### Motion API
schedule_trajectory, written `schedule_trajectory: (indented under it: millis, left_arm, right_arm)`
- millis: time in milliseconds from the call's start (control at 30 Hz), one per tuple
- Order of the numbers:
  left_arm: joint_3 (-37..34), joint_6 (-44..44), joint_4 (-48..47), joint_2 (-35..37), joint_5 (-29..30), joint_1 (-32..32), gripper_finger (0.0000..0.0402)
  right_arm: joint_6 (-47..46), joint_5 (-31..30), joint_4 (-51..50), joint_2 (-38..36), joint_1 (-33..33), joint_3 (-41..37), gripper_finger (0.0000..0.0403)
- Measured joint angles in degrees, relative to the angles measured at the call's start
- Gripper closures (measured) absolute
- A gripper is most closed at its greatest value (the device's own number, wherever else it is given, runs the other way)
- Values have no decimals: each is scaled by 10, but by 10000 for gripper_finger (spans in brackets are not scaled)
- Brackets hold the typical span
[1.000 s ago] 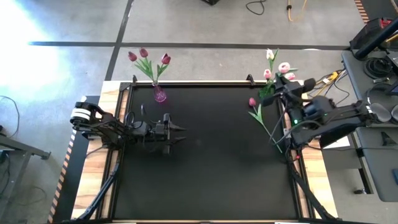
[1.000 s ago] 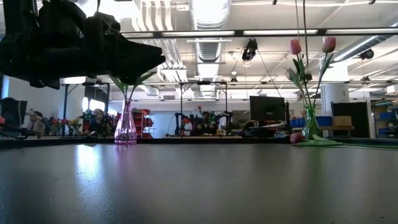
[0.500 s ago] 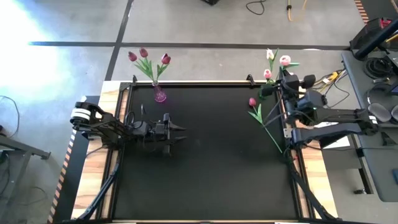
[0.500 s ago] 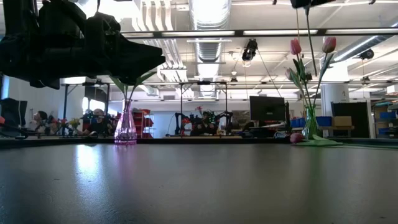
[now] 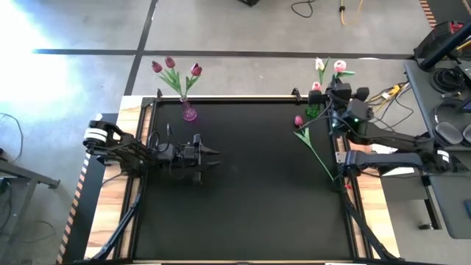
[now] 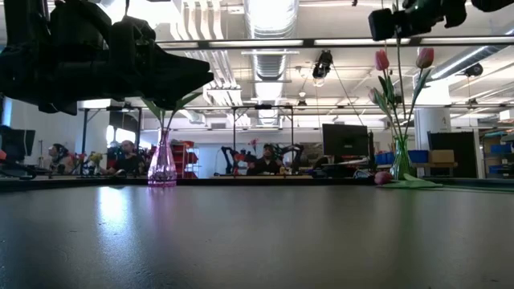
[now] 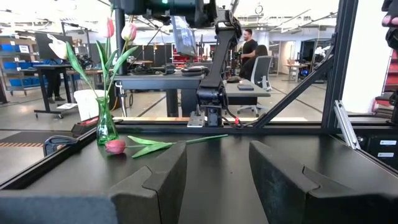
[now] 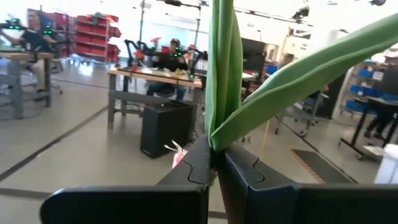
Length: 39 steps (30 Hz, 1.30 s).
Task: Sort flowers into vase by color
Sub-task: Put the pink flower into the green vase
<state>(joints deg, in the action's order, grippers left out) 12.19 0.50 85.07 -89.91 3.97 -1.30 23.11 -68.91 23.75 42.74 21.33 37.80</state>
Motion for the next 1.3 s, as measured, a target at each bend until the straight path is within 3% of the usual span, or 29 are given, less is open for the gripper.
schedule_trajectory:
  millis: [467,867,1300]
  left_arm:
    - [2,0,0,0,0,0,242]
    - [2,0,0,0,0,0,242]
    - [2,-2,0,0,0,0,242]
  right_arm:
    - [-165,57,1,1,107,-70,390]
    - [-220,61,1,6,120,-99,388]
    - [-196,64,1,5,119,-99,243]
